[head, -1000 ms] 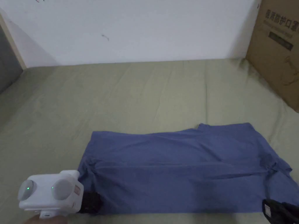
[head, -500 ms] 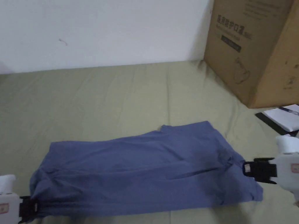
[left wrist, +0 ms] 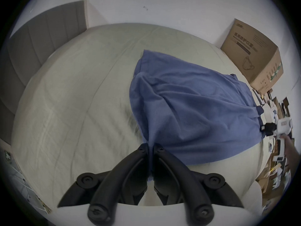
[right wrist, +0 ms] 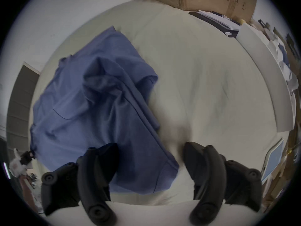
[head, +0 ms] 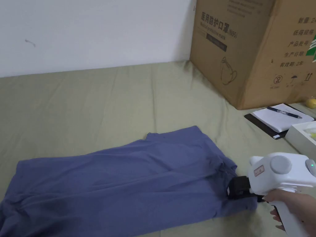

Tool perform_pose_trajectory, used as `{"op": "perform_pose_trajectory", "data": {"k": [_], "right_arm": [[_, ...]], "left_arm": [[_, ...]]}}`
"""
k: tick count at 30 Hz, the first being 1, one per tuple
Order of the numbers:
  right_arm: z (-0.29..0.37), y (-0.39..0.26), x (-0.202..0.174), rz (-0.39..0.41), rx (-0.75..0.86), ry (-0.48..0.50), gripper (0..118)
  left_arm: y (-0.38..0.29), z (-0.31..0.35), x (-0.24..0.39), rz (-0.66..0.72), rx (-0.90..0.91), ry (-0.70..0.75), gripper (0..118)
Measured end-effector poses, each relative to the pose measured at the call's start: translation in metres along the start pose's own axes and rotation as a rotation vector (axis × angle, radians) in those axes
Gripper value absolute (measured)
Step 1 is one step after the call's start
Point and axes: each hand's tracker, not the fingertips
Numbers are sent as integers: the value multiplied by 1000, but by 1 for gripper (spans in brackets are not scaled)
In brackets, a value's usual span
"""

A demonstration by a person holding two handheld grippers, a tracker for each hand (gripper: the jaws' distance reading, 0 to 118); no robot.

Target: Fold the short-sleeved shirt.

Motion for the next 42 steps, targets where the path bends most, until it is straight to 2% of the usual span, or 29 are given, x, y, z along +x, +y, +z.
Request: {"op": "perform_pose_trajectory", "data": {"k": [1, 2, 3, 4, 5, 7, 9, 14, 17, 20, 24, 26, 27, 28, 29, 31, 32, 33, 34, 35, 38, 40, 42], "right_arm": [[4, 0, -2, 20, 26, -6, 87], [16, -4, -13, 28, 66, -42, 78], [20, -7, -19, 53, 88, -45, 60], [24, -8, -23, 77, 100, -3, 32], [28, -10, -29, 93, 75, 113, 7], [39, -12, -40, 146, 70, 34, 7], [54, -13, -34, 134, 81, 36, 7], [118, -38, -2, 60, 115, 137, 7], [144, -79, 14, 16, 51, 193, 7], [144, -119, 34, -36, -20, 239, 7], [108, -144, 40, -22, -30, 213, 7], [93, -143, 38, -51, -35, 194, 7], [90, -144, 35, -63, -31, 186, 8], [89, -145, 31, -65, -27, 175, 16], [89, -146, 27, -60, -24, 159, 20], [92, -143, 23, -13, -17, 59, 30], [95, -144, 21, 16, 4, -8, 58], [102, -144, 20, 25, 38, -70, 85], [107, -140, 31, 1, 95, -107, 100], [120, -139, 31, -12, 168, -77, 106], [167, -145, 14, -28, 336, -11, 106], [194, -152, -5, -21, 446, 71, 107], [216, -163, -31, 12, 552, 196, 107]], "left_arm": [[0, -2, 0, 2, -3, -1, 3], [-1, -4, 0, -1, -9, 4, 3], [-1, -6, 1, -9, -16, 10, 3], [0, -6, 3, -16, -21, 15, 3], [2, -6, 5, -24, -26, 24, 3], [7, 0, 6, -23, -29, 31, 3], [12, 12, 4, -5, -25, 25, 3], [11, 64, -7, 17, -81, -47, 3], [-20, 95, -15, -19, -120, -71, 3], [-61, 108, -26, -2, -151, -91, 3], [-97, 84, -37, 57, -163, -111, 3], [-103, 72, -37, 58, -161, -103, 7], [-104, 67, -37, 63, -162, -95, 18], [-104, 64, -36, 64, -164, -76, 31], [-103, 62, -36, 51, -171, -19, 34], [-100, 64, -33, 32, -170, 6, 39], [-97, 69, -30, 21, -161, 50, 48], [-94, 75, -26, -1, -127, 107, 63], [-91, 85, -23, -29, -61, 170, 84], [-86, 90, -30, -47, 9, 209, 104], [-73, 139, -18, -48, 230, 152, 106], [-69, 170, -5, -9, 331, 6, 106], [-69, 189, 7, 29, 398, -152, 106]]}}
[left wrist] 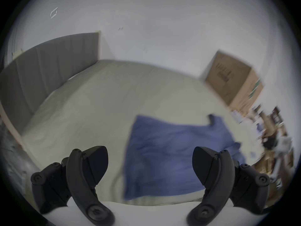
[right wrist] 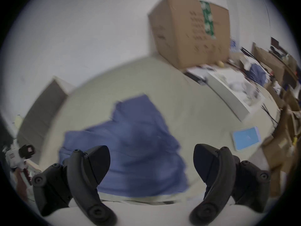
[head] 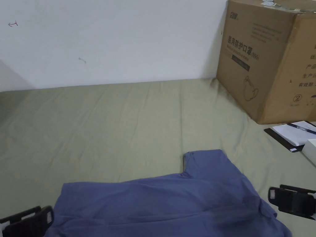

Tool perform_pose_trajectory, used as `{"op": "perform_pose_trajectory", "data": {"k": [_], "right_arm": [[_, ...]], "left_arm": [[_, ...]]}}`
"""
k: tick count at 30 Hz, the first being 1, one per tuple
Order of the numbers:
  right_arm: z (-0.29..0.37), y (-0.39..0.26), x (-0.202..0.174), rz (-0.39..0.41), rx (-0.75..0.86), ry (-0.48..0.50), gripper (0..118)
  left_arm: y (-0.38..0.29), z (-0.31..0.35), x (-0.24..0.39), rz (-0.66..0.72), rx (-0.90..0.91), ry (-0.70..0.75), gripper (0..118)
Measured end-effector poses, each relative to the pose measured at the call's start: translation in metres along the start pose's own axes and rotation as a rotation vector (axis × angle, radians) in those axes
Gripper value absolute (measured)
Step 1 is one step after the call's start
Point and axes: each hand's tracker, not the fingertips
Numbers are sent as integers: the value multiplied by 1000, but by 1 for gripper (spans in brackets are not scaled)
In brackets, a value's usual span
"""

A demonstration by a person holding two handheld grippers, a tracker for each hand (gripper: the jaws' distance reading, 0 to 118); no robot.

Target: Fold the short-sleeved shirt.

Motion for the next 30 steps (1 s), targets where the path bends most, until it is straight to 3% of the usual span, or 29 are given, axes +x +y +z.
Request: {"op": "perform_pose_trajectory", "data": {"k": [1, 2, 3, 4, 5, 6, 7, 9, 12, 14, 16, 20, 23, 24, 25, 26, 27, 28, 30], "right_arm": [[7, -2, -13, 10, 55, 53, 105], [15, -9, -27, 46, 146, 104, 94], [21, -16, -42, 94, 235, 123, 73], [22, -22, -52, 144, 303, 117, 46], [22, -29, -65, 203, 365, 62, 1], [21, -35, -77, 230, 405, 21, 0], [20, -40, -82, 216, 424, 20, 0], [14, -41, -92, 183, 417, 114, 0], [22, -34, -101, 210, 506, 39, 0], [21, -20, -98, 243, 509, 44, 0], [16, -8, -100, 267, 493, 30, 0], [-10, -3, -98, 277, 412, 20, 0], [-34, -10, -97, 288, 340, 13, 0], [-41, -12, -97, 289, 304, 22, 0], [-48, -14, -97, 289, 274, 26, 0], [-55, -17, -97, 292, 250, 27, 0], [-60, -20, -97, 296, 238, 29, 0], [-62, -20, -97, 298, 236, 32, 0], [-67, -24, -96, 287, 231, 46, 0]], "left_arm": [[-1, 8, 9, 14, 50, -62, 106], [-5, 14, 18, 2, 126, -100, 100], [-10, 18, 27, -19, 193, -91, 88], [-14, 22, 35, -51, 241, -66, 66], [-20, 23, 46, -83, 278, -41, 26], [-24, 24, 52, -91, 292, -24, 0], [-27, 23, 55, -82, 280, -35, 0], [-29, 20, 47, -60, 283, -52, 0], [-14, 19, 43, -77, 311, 25, 0], [22, -1, 30, -80, 290, 2, 0], [68, -42, 13, -79, 108, -38, 0], [122, -186, -30, -67, -602, -9, 0], [125, -249, -49, -92, -691, -22, 0], [124, -265, -55, -87, -718, 10, 5], [119, -275, -57, -68, -730, 28, 24], [114, -287, -60, -53, -742, 41, 73], [109, -299, -62, -38, -758, 49, 106], [105, -307, -62, -37, -761, 41, 118], [99, -327, -69, -34, -747, 25, 116]]}}
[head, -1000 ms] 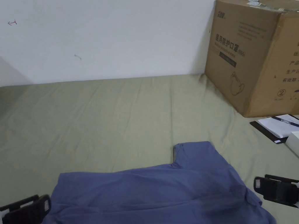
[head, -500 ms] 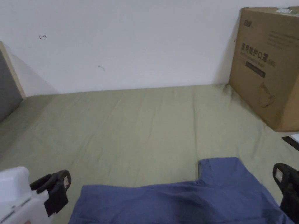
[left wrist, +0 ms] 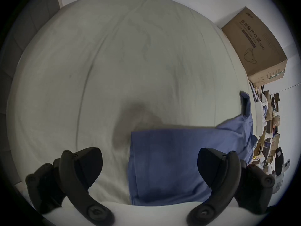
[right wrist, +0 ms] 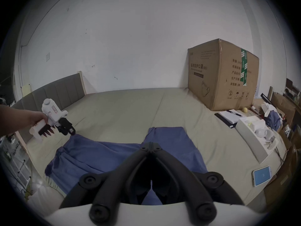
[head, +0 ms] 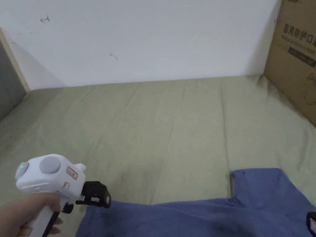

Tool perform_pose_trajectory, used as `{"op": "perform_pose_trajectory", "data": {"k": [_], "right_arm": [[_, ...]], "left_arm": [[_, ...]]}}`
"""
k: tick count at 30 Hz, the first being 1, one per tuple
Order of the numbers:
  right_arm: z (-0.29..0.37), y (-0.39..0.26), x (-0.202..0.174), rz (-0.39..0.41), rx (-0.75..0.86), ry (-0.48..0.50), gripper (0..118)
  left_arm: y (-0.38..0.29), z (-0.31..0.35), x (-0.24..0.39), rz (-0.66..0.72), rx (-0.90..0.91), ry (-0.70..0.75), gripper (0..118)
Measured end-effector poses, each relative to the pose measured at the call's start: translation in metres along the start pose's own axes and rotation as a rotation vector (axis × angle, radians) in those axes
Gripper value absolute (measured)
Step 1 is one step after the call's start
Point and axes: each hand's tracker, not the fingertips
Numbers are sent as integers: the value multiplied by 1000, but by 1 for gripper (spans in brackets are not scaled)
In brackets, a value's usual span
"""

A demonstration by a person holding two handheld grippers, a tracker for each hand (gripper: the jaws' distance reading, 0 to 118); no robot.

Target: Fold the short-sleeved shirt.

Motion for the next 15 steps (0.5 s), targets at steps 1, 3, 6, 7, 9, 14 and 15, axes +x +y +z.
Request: {"op": "perform_pose_trajectory", "data": {"k": [1, 3, 6, 7, 9, 14, 15], "right_arm": [[-2, -1, 0, -17, -8, 14, 0], [-4, -3, 1, -51, -25, 20, 0], [-8, -5, 1, -48, -41, 15, 0], [-8, -5, 0, -44, -46, 9, 0], [-6, -4, 0, -40, -49, 5, 0], [-9, 8, 8, -45, -41, 31, 0], [-13, 14, 12, -47, -29, 36, 0]], "left_arm": [[1, -9, 4, 3, 4, 6, 116], [-14, -14, 16, -6, -16, 69, 116], [-33, -27, 39, -87, 12, 186, 116], [-22, -40, 23, -82, 55, 211, 115], [-32, -35, 21, -56, 148, 212, 100], [-60, 1, 23, -75, 261, 56, 0], [-67, 6, 25, -77, 274, -11, 0]]}}
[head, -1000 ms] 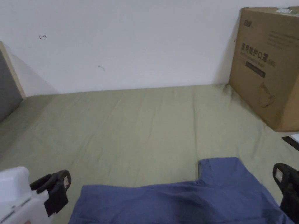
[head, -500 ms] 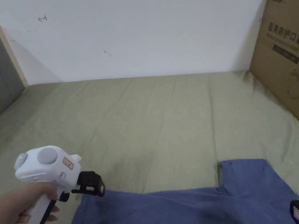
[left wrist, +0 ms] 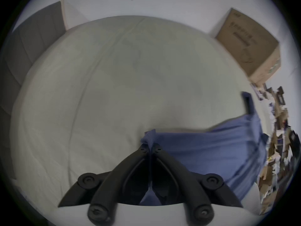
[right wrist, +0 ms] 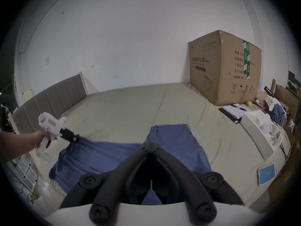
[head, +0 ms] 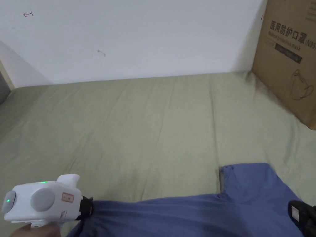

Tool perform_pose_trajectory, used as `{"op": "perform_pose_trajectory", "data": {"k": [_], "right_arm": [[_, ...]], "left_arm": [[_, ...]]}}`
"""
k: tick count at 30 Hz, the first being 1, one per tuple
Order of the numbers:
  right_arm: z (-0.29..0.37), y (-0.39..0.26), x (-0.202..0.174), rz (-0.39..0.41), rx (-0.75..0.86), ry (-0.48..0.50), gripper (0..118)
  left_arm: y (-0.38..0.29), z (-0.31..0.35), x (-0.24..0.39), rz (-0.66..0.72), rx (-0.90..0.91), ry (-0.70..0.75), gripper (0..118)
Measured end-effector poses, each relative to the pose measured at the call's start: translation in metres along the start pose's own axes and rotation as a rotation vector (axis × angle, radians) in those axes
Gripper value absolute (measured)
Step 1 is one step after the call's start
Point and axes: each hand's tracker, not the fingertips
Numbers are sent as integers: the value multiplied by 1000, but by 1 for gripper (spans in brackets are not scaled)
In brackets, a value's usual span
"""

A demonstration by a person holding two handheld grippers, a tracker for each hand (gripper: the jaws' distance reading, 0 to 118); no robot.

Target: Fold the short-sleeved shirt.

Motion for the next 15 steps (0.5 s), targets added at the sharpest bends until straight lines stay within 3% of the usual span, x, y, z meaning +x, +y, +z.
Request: {"op": "perform_pose_trajectory", "data": {"k": [3, 5, 8, 10, 12, 13, 14, 15], "right_arm": [[-17, 25, 23, -73, 86, 18, 0], [-46, 46, 45, -117, 52, 36, 0], [-120, 74, 73, -128, -259, 68, 0], [-168, 75, 88, -148, -409, 77, 0], [-200, 75, 98, -130, -399, -37, 0], [-216, 75, 102, -111, -418, -79, 9], [-234, 76, 109, -122, -468, -90, 42], [-252, 71, 118, -150, -533, -85, 83]], "left_arm": [[-19, 22, 21, -106, 166, 106, 0], [-41, 44, 29, -65, 334, 101, 0], [-67, 65, 39, 40, 496, 40, 0], [-78, 71, 47, 33, 525, 38, 0], [-84, 71, 54, 11, 524, 52, 0], [-87, 72, 56, 2, 532, 54, 0], [-91, 73, 58, -8, 553, 53, 0], [-95, 75, 60, -16, 568, 55, 0]]}}
